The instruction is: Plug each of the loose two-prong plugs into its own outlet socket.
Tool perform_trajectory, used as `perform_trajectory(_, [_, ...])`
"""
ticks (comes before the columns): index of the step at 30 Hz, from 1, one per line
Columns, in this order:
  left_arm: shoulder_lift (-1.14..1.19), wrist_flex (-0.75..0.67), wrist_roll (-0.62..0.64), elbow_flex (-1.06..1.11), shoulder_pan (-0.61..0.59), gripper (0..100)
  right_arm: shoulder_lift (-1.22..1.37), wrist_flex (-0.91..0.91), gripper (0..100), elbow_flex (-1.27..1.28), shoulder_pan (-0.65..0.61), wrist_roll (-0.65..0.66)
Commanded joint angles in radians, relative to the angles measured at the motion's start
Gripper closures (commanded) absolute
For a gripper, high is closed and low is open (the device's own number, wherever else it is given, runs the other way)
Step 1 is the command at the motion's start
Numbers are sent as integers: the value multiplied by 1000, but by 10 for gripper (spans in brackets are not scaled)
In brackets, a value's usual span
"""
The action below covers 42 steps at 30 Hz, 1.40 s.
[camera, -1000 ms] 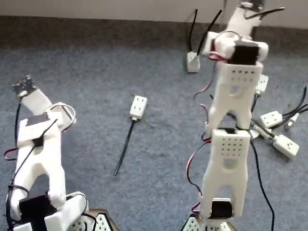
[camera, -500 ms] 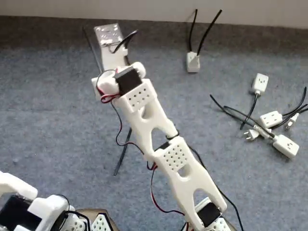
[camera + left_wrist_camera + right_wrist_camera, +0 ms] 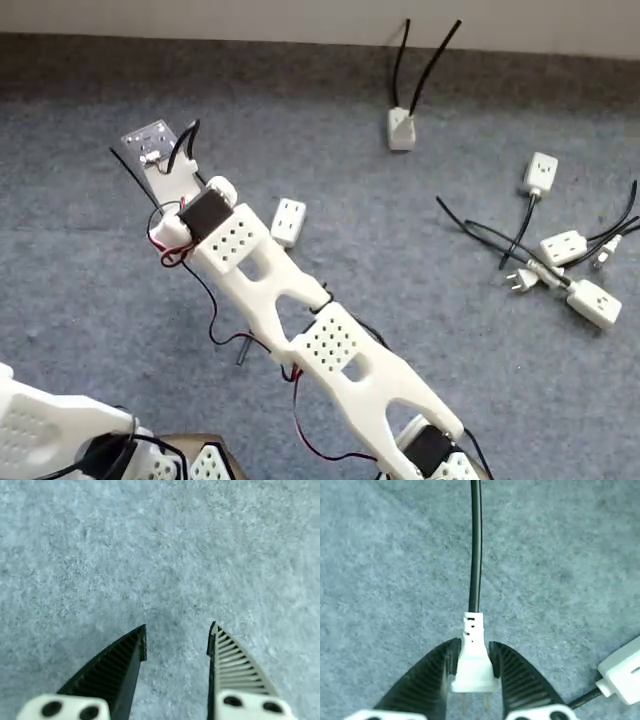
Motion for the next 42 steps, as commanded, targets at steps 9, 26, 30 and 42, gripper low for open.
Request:
perform_trajectory(9, [-10, 663, -17, -463, 194, 790, -263, 39, 752, -71, 58, 77])
perform_trajectory(26, [-8, 1082, 302, -463, 929, 790, -1026, 41, 753, 532, 719, 272])
perform_trajectory(30, [-4, 941, 394, -348, 1066, 790, -1199, 36, 753, 837, 812, 420])
perform_trajectory(42, [8, 773, 410, -228, 1110, 790, -1294, -160, 753, 1259, 955, 482])
